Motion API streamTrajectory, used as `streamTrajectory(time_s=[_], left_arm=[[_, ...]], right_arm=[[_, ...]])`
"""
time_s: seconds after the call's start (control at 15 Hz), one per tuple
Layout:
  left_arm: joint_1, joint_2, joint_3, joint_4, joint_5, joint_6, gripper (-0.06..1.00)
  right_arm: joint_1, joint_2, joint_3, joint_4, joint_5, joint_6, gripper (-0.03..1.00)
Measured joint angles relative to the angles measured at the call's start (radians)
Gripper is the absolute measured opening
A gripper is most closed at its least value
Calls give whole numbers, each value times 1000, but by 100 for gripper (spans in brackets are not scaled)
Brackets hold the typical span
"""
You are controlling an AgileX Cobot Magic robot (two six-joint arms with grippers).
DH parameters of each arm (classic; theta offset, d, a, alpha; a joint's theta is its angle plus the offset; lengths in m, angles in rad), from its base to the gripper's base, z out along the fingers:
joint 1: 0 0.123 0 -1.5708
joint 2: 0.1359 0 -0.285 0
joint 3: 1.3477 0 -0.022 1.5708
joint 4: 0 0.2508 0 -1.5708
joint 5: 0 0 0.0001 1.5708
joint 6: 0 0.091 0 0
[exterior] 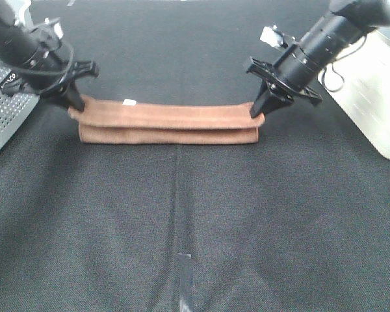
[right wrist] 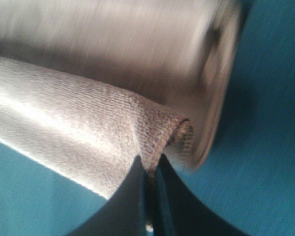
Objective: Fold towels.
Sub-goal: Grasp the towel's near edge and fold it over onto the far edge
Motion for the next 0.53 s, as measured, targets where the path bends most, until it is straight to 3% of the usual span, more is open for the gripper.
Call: streamTrajectory(time_s=[0.2, 0.4, 0.53], left_arm=[[0, 100, -125, 33, -12, -36, 1], [0, 180, -179, 42, -45, -39, 1], [0, 200, -182, 42, -76, -40, 2]], right_arm=[[0, 105, -167, -21, 15, 31, 0], [0, 183, -242, -27, 11, 36, 1], [0, 193, -243, -34, 2, 36, 16]])
